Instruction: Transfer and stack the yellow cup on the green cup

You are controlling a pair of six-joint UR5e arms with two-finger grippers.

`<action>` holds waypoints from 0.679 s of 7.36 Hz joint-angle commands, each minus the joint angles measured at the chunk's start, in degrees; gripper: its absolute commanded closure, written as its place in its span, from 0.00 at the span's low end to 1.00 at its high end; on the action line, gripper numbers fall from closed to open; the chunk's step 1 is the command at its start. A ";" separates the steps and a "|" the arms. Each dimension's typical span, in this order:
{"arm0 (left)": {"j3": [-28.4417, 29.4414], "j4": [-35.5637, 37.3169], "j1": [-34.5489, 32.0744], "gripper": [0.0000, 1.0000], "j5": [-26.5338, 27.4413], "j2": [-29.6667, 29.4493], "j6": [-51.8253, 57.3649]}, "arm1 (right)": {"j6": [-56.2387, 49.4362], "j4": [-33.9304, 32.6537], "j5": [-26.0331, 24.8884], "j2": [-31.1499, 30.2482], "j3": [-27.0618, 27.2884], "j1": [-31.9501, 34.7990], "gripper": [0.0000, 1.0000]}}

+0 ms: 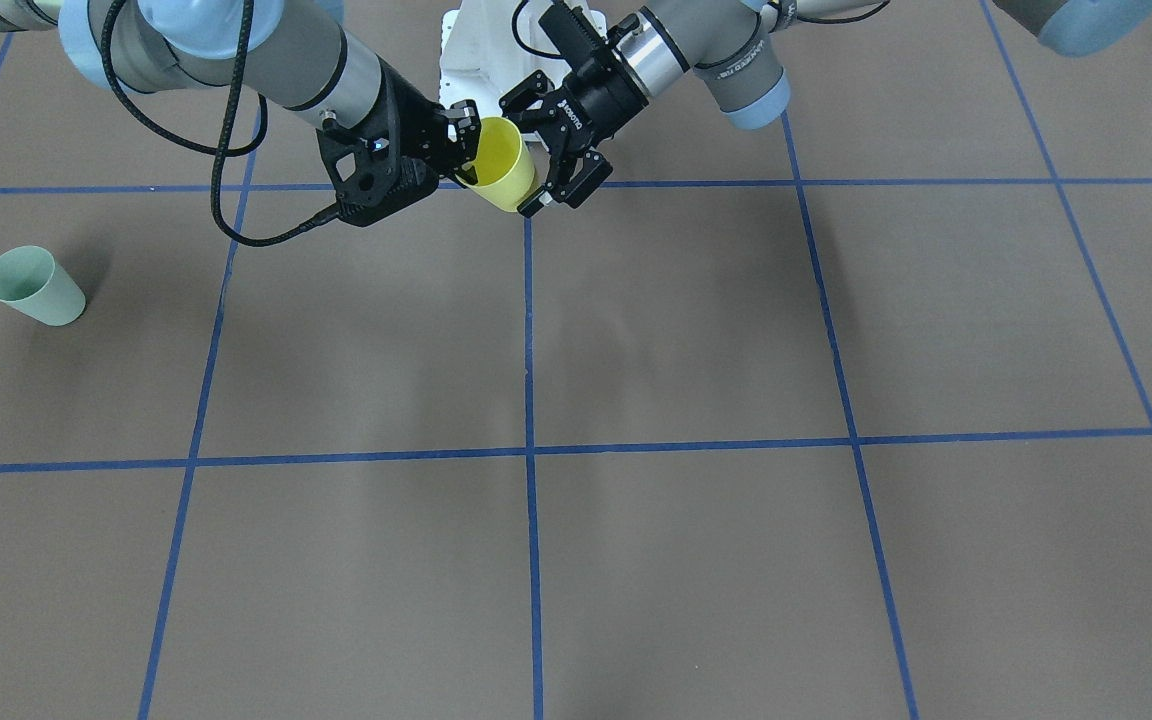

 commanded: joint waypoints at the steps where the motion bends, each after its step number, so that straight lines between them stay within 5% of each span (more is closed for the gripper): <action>1: -0.36 -0.21 -0.08 0.01 -0.02 0.15 -0.08 | 1.24 0.02 2.20 -0.19 0.74 1.82 1.00; 5: -1.95 -0.21 -0.08 0.01 0.15 1.12 -0.17 | 11.49 -0.68 4.06 -16.23 8.91 19.45 1.00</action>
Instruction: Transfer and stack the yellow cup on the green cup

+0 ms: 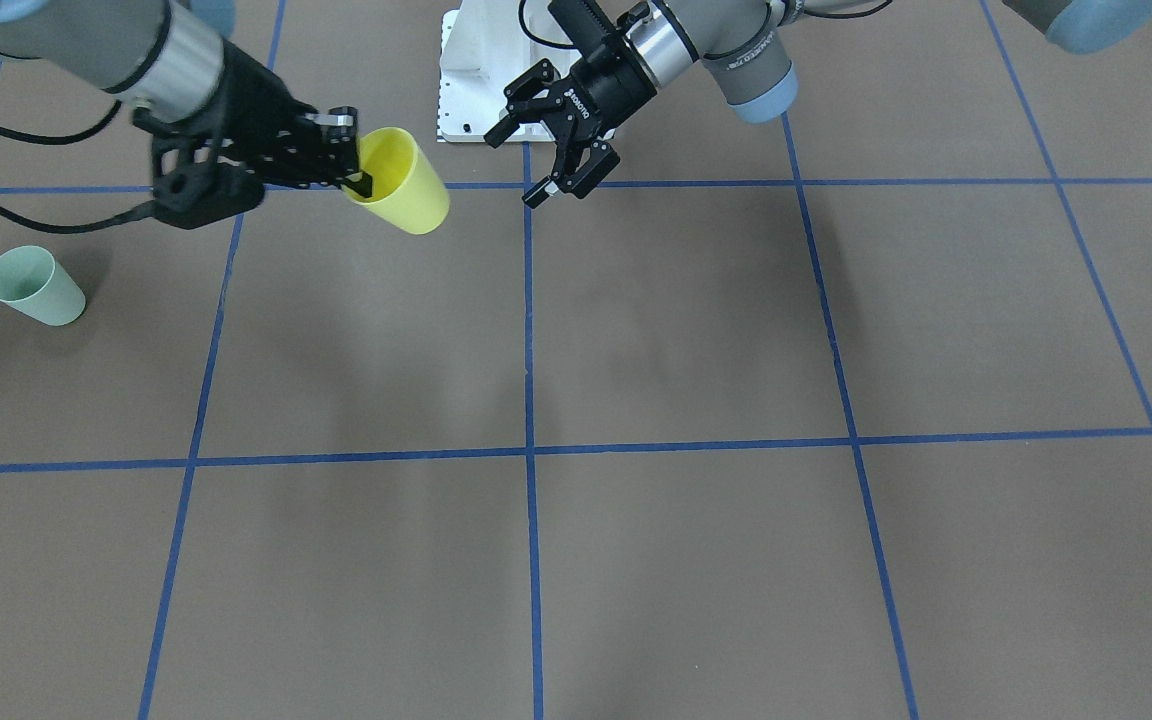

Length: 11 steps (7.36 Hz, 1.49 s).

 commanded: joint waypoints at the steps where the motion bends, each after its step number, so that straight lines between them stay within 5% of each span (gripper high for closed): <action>1: 0.08 -0.09 0.00 0.01 0.08 0.05 -0.24 | 4.18 -0.18 -1.79 -13.24 2.29 8.90 1.00; 3: -0.44 -0.09 0.18 0.01 3.31 -0.13 -1.81 | 2.53 -0.09 -11.42 -26.01 5.09 8.24 1.00; 7: -0.53 -0.09 0.00 0.01 3.86 0.05 -2.00 | -8.43 -1.06 -12.44 -38.86 7.21 10.33 1.00; 11: -0.53 -0.09 -0.09 0.01 4.56 0.05 -2.00 | -9.17 -1.06 -12.45 -39.34 3.35 10.43 1.00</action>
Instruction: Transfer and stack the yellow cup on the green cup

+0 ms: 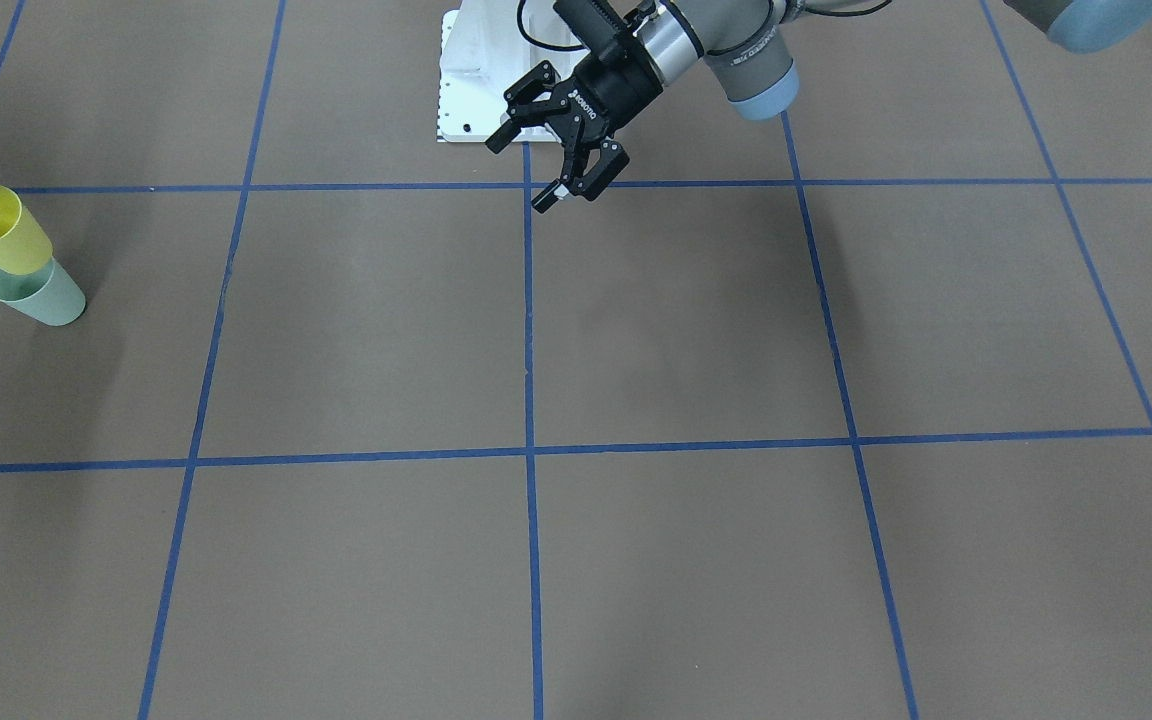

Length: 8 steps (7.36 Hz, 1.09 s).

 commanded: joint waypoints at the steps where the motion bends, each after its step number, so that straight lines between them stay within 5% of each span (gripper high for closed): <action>1: 0.00 0.00 0.17 0.01 0.37 0.00 0.00 | -0.14 0.03 0.15 0.21 -1.42 0.04 1.00; 8: 0.00 0.00 0.08 0.01 0.46 0.00 0.00 | -1.37 0.03 0.94 2.32 -4.06 2.41 1.00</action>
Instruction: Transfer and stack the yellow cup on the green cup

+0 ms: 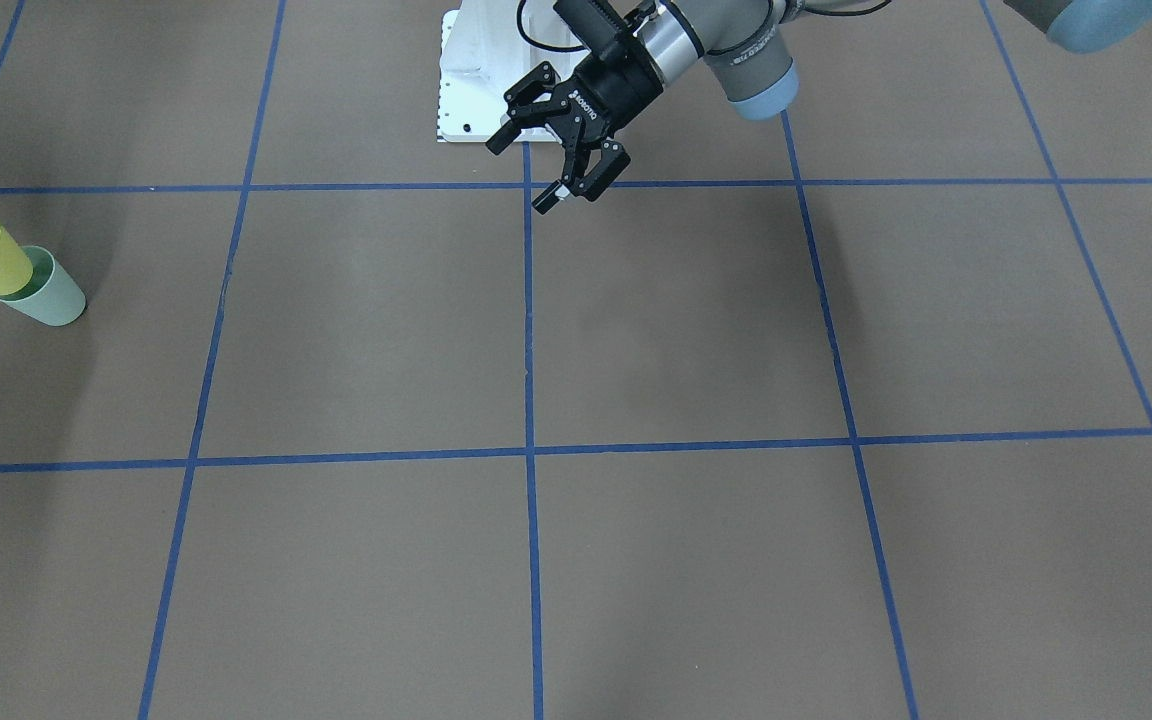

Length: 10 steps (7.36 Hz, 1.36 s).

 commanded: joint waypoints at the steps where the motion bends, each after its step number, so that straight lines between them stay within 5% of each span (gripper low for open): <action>1: 0.00 0.00 0.09 0.01 0.01 0.00 0.00 | 0.02 0.03 0.17 0.20 -0.09 0.04 1.00; 10: 0.09 0.00 0.00 0.01 0.19 0.09 0.00 | 0.02 0.47 2.37 0.20 -1.23 -0.13 1.00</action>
